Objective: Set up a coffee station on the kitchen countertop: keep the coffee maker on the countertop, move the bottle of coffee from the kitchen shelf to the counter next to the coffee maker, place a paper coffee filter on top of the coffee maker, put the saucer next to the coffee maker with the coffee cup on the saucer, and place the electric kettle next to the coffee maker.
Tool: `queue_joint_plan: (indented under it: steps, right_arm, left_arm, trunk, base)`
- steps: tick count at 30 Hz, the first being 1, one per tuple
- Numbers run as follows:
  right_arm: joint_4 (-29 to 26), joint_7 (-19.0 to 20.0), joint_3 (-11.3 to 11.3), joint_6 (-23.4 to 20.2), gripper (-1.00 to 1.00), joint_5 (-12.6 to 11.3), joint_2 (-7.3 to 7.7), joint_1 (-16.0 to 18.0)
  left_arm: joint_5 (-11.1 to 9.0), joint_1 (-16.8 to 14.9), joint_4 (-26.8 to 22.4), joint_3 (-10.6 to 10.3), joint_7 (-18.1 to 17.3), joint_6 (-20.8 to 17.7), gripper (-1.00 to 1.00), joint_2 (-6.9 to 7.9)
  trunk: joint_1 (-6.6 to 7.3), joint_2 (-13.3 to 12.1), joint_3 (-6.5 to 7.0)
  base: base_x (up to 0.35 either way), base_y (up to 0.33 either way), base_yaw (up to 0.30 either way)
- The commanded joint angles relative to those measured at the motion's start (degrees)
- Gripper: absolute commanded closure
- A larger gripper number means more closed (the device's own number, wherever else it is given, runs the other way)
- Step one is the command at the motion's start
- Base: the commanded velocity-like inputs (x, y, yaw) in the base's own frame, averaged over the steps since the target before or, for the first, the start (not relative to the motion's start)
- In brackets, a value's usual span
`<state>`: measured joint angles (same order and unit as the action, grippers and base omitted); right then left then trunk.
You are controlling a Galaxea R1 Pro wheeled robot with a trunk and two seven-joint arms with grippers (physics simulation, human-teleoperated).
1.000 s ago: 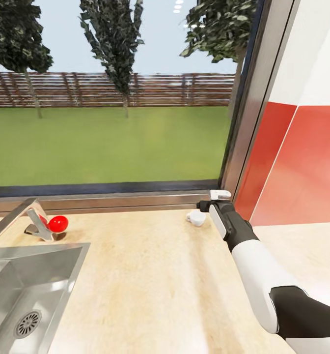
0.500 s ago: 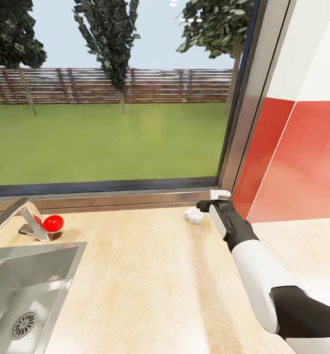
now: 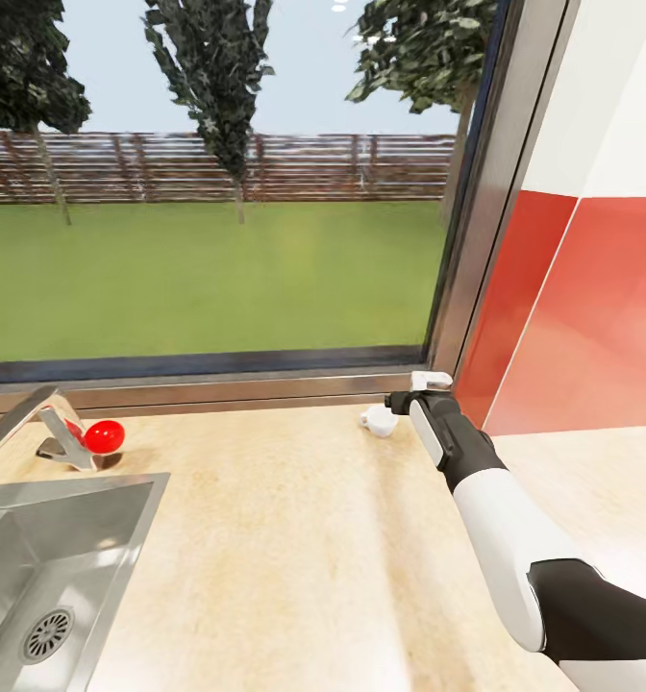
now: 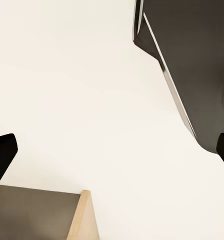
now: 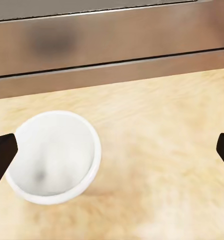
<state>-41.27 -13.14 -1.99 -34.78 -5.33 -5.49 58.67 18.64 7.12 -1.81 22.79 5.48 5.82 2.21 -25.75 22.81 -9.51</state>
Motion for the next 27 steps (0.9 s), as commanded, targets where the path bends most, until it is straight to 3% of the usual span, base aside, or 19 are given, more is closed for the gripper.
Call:
queue_joint_plan:
  steps: [1,16,22,27]
  right_arm:
    - [-0.05,-0.49,-0.21,-0.2,-1.0,-0.56,0.03,0.04]
    - [-0.53,-0.48,0.01,-0.25,-1.0,-0.64,-0.05,0.04]
    - [-5.35,-0.48,-0.03,-0.41,-1.0,-0.69,-0.16,0.04]
    - [-5.9,-0.44,-0.03,-0.46,-1.0,-0.66,-0.1,0.04]
  left_arm:
    - [0.6,0.0,-0.04,0.42,0.14,0.16,-1.0,-0.01]
    - [0.6,0.08,-0.04,0.42,0.15,0.16,-1.0,-0.01]
    - [0.6,0.09,-0.04,0.42,0.14,0.16,-1.0,-0.01]
    - [0.6,0.09,-0.04,0.42,0.16,0.16,-1.0,-0.01]
  trunk:
    - [-0.03,0.11,-0.14]
    - [-0.03,0.11,-1.42]
    - [-0.03,0.11,-1.96]
    - [-0.03,0.11,-2.42]
  base:
    - [0.0,0.0,0.0]
    - [0.0,0.0,0.004]
    - [0.0,0.0,0.068]
    - [0.0,0.0,0.077]
